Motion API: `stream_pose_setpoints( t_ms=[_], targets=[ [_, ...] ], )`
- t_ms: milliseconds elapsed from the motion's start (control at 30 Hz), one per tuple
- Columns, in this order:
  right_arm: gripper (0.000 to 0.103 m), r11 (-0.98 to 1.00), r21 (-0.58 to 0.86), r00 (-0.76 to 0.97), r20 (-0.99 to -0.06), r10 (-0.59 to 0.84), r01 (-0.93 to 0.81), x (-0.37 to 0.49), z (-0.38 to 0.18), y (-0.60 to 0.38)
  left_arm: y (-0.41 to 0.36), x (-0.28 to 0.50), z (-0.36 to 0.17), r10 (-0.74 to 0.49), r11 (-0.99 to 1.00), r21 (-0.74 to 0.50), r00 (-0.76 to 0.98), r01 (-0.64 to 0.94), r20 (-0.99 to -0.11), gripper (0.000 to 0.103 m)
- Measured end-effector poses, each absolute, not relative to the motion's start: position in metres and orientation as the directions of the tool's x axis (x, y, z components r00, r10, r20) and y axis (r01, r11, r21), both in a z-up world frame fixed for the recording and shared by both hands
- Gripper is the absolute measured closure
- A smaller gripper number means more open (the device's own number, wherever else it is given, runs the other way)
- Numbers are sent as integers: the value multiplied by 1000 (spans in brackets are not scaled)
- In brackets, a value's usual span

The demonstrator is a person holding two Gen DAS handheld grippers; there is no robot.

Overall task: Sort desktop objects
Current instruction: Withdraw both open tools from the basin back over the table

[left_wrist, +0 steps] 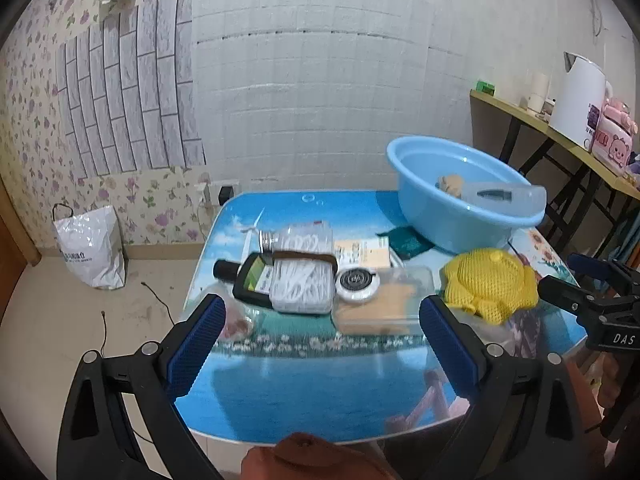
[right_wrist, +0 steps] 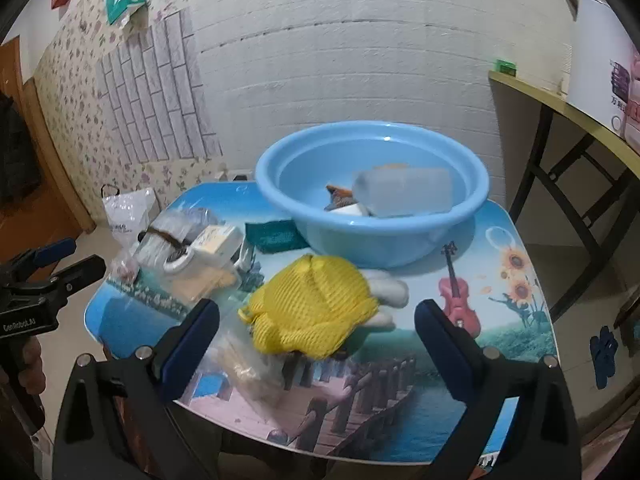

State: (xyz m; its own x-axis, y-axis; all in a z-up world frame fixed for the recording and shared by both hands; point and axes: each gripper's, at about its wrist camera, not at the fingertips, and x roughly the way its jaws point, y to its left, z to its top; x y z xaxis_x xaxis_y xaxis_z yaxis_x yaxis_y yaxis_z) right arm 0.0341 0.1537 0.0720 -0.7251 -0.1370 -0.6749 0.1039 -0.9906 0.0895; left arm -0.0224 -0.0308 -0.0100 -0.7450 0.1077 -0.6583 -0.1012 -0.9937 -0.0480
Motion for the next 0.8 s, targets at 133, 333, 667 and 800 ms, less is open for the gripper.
stream_pose_setpoints(
  t_ms=[133, 333, 667, 800],
  targets=[
    [3, -990, 79, -713, -688, -137, 114, 37, 67, 149, -30, -20, -19, 108, -994, -51, -729, -100, -676, 5],
    [3, -991, 82, -701, -701, -130, 101, 39, 62, 149, -28, -17, -21, 112, -993, -48, -725, -108, -680, 5],
    [3, -991, 98, -705, -697, -135, 92, 40, 62, 153, -22, -17, -21, 112, -992, -41, -720, -116, -685, 5],
    [3, -991, 109, -694, -708, -134, 80, 38, 59, 155, -22, -19, -22, 111, -993, -41, -717, -115, -689, 5]
  ],
)
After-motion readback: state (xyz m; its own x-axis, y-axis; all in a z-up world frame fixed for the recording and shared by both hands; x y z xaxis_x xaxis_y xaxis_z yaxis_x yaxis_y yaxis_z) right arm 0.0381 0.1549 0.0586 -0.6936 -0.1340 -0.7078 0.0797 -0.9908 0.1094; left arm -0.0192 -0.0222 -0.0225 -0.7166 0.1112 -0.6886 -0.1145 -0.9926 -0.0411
